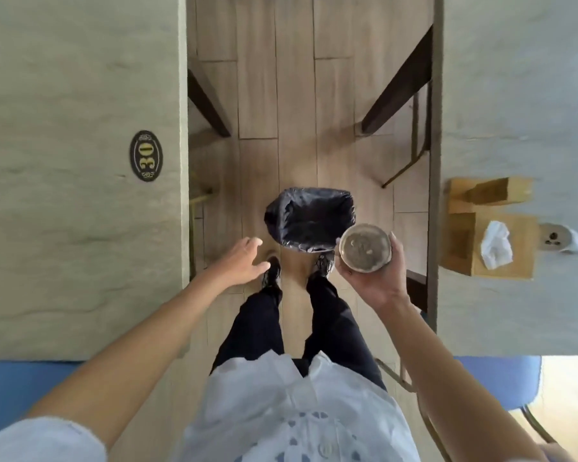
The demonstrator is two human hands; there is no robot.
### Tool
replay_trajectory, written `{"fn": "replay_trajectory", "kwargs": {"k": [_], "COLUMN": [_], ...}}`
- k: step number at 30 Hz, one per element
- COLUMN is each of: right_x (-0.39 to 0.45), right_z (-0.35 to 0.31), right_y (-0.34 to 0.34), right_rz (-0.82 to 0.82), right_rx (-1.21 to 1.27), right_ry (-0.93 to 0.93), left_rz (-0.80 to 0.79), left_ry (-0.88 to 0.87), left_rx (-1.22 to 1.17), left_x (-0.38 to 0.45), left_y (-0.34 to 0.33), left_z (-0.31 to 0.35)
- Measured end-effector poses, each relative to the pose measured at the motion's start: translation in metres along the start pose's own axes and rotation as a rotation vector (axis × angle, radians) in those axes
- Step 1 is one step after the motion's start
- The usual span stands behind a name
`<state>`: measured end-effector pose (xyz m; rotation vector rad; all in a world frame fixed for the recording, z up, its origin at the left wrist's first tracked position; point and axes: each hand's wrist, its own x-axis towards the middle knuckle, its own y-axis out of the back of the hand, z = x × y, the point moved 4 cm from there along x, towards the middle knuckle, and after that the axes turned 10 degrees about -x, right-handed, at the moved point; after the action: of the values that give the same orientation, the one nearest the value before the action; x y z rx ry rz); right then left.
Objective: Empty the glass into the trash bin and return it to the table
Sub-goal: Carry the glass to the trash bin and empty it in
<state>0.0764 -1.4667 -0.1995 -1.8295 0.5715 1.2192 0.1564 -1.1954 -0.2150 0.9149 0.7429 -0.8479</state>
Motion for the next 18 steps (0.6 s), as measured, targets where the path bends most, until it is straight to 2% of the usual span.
{"fn": "replay_trajectory", "kwargs": {"k": [7, 15, 18], "right_x": [0.103, 0.222, 0.260], "right_z": [-0.032, -0.021, -0.012], "right_y": [0.027, 0.082, 0.103], "right_rz": [0.075, 0.148, 0.168], "right_rx": [-0.104, -0.021, -0.018], "right_ry": [-0.098, -0.182, -0.189], "left_rz": [0.031, -0.119, -0.044], "left_ry": [0.163, 0.201, 0.268], "left_rx": [-0.151, -0.094, -0.143], "left_x": [0.098, 0.245, 0.297], "left_y": [-0.027, -0.064, -0.066], "left_z": [0.003, -0.025, -0.047]}}
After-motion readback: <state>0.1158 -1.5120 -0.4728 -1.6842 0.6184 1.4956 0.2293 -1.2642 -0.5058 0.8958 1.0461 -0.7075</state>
